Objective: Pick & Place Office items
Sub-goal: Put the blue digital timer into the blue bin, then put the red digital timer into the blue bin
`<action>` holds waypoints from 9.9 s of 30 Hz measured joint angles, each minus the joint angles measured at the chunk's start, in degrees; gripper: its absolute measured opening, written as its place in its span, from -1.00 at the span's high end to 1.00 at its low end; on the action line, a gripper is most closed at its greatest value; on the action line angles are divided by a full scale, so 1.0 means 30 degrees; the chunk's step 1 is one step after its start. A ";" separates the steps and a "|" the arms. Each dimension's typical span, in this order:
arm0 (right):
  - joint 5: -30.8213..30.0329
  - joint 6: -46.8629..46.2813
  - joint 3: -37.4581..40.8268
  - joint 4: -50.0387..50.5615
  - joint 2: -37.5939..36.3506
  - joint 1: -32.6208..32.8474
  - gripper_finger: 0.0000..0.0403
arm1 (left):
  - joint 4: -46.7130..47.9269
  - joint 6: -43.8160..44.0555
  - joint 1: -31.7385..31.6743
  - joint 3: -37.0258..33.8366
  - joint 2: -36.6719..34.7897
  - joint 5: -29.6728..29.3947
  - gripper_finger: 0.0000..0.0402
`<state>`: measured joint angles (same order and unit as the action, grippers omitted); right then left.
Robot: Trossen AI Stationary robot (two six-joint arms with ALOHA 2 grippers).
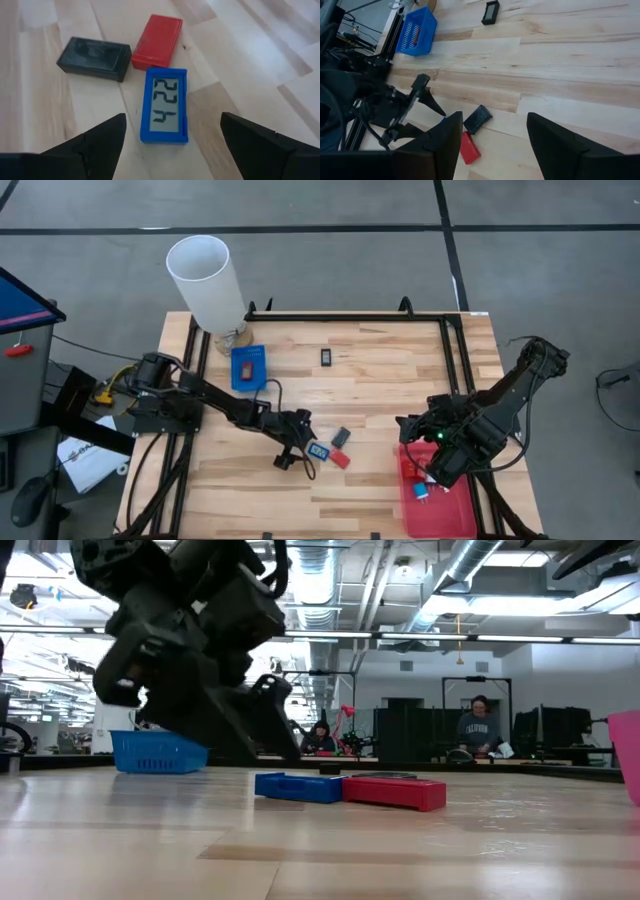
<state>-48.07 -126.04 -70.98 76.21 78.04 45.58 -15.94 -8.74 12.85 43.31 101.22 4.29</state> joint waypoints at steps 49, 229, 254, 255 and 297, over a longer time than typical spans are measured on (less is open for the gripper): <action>-0.1085 0.0723 0.0000 -0.0325 0.0000 0.0009 -0.06 | 1.4869 1.8685 -0.2047 -0.0007 -0.8566 -1.3559 0.24; -0.0845 0.1224 0.0000 -0.2400 0.0015 -0.1202 -0.06 | 0.0884 -0.1867 -0.0991 0.3883 0.2760 0.1437 -0.17; -0.0901 0.1217 0.0000 -0.2201 0.0015 -0.1202 -0.06 | -0.2449 -0.0420 -0.0551 0.4555 0.4950 0.3052 -0.33; -0.0862 0.1217 0.0000 -0.2175 0.0015 -0.1202 -0.06 | -0.2202 -0.0413 -0.0551 0.4568 0.5082 0.3059 -0.33; -0.0991 0.1441 0.0000 -0.1941 0.0007 -0.1231 -0.06 | 0.6755 0.9534 -0.2877 0.4438 -0.4314 -1.0781 0.20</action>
<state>-51.05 -121.72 -70.98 70.39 78.06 41.89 4.32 19.86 4.22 56.62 88.28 -28.05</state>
